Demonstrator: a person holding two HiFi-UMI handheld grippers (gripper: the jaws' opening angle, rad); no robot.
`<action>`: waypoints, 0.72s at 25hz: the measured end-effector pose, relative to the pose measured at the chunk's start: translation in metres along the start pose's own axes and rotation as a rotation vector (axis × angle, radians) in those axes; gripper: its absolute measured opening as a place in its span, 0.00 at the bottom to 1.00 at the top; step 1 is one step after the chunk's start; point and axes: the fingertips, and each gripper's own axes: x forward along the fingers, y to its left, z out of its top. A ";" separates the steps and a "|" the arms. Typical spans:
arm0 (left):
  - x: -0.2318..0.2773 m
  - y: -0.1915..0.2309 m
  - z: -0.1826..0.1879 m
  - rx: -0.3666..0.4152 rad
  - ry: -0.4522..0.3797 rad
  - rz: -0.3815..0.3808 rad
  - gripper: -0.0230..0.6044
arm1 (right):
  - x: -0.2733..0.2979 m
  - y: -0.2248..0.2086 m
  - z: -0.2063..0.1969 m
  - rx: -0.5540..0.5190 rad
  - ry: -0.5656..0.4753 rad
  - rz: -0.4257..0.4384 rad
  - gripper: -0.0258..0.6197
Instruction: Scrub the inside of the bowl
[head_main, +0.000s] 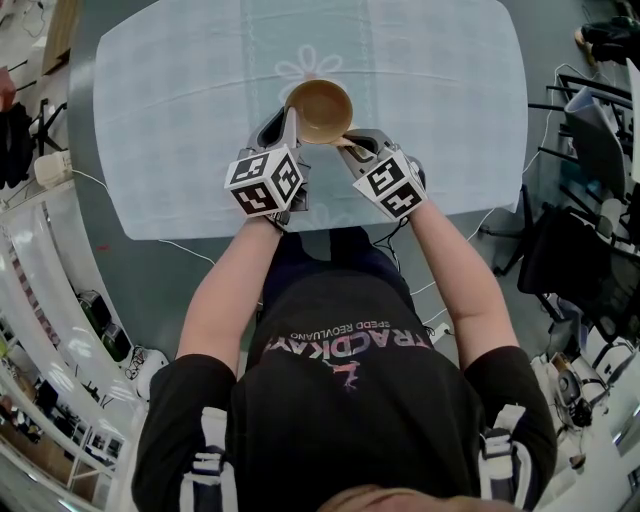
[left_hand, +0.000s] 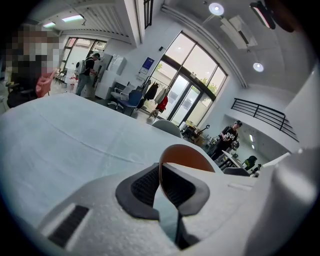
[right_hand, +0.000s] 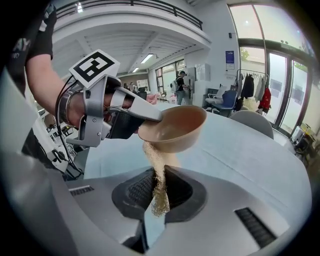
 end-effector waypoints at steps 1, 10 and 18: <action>0.001 0.001 -0.001 0.002 0.003 0.002 0.08 | -0.001 -0.002 -0.002 -0.001 0.004 -0.006 0.09; 0.004 0.019 -0.010 0.027 0.049 0.045 0.08 | -0.011 -0.039 -0.011 0.105 -0.007 -0.092 0.09; 0.012 0.024 -0.030 0.069 0.110 0.060 0.08 | -0.019 -0.063 0.002 0.226 -0.091 -0.142 0.09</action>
